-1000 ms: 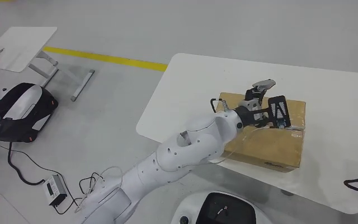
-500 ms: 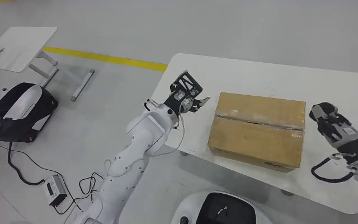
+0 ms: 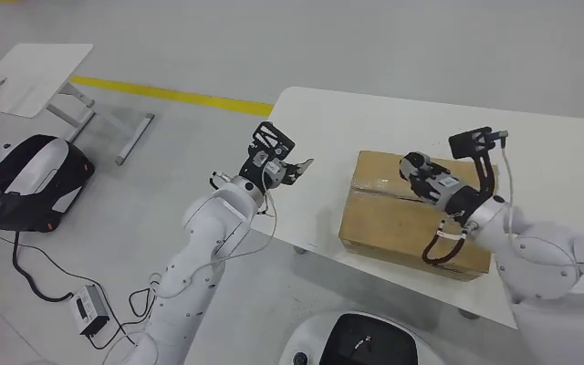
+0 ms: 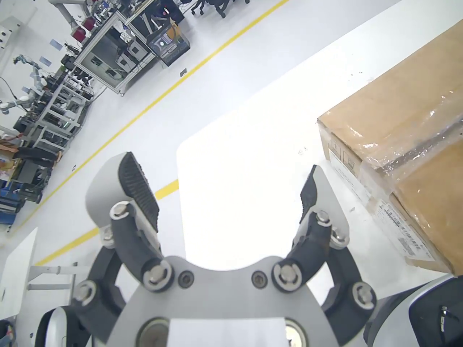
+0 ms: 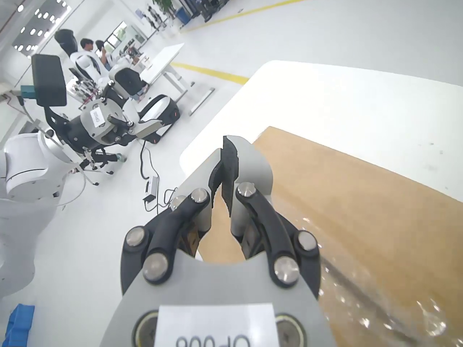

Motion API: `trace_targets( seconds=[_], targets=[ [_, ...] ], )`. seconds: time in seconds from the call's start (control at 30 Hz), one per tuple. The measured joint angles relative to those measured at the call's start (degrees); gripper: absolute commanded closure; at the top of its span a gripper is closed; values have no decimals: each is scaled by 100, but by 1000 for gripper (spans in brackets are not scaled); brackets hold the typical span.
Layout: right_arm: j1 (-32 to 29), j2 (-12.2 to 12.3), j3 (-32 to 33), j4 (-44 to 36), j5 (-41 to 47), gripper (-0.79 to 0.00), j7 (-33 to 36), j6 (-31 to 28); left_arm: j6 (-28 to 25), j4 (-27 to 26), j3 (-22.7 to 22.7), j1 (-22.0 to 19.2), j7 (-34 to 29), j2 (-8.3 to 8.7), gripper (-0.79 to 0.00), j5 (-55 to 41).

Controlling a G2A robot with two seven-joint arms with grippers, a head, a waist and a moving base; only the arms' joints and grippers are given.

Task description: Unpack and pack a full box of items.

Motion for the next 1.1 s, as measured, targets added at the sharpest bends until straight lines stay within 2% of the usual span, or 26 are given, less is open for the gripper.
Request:
trace_targets(
  seconds=[0.23,0.4,0.7,1.1],
  targets=[
    [532,-241,-1092,927,-730,0,-358,17,0,0,0,0,0,0,-785,0],
    [562,-318,-1322,1391,-1001,0,-513,64,0,0,0,0,0,0,-785,0],
    [223,-240,-942,1384,-1245,0,-461,141,0,0,0,0,0,0,-785,0],
    [-816,53,125,305,-1841,0,-285,99,0,0,0,0,0,0,-785,0]
  ],
)
